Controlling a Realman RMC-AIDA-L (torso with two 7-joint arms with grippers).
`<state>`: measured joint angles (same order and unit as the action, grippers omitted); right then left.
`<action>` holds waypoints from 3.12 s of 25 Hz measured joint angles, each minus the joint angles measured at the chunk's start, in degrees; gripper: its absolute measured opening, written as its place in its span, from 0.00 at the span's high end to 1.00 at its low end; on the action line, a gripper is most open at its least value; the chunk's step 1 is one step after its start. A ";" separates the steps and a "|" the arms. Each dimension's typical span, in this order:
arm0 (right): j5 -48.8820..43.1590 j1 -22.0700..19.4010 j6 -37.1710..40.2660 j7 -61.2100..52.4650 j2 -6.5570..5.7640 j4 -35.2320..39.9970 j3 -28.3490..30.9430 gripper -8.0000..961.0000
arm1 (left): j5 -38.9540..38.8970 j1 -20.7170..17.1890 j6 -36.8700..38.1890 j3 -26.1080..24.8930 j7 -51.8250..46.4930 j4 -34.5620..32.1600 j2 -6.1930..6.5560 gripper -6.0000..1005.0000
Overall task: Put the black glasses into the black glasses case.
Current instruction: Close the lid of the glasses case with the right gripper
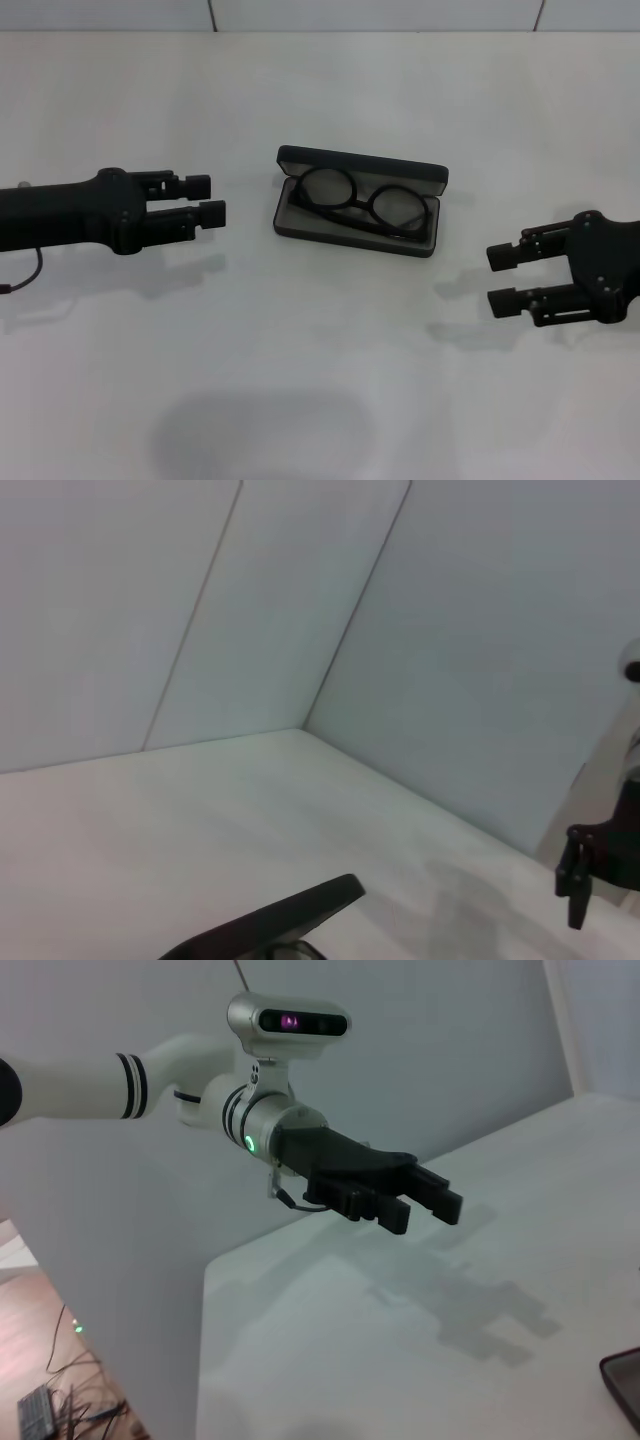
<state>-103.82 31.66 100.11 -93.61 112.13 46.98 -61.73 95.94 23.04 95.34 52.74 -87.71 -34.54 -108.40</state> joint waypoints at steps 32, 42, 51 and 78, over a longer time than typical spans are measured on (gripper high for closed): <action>2.71 -3.94 -11.23 10.69 1.79 -11.28 14.44 0.40 | -5.14 18.71 -26.67 0.54 -11.80 8.97 -11.36 0.14; 4.44 -5.49 -11.65 13.99 2.87 -11.61 17.54 0.40 | -3.27 22.67 -40.24 8.35 -20.74 8.48 -11.34 0.52; 4.44 -5.01 -12.58 15.73 2.92 -13.00 17.97 0.40 | -8.55 23.48 -49.88 22.48 -22.79 8.22 -12.11 0.75; 4.85 -4.68 -13.30 16.76 3.10 -12.96 17.96 0.40 | -14.26 20.66 -54.53 32.43 -22.44 7.45 -12.25 0.97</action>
<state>-98.97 26.98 86.80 -76.85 115.22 34.01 -43.77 81.68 43.70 40.80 85.17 -110.15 -27.09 -120.65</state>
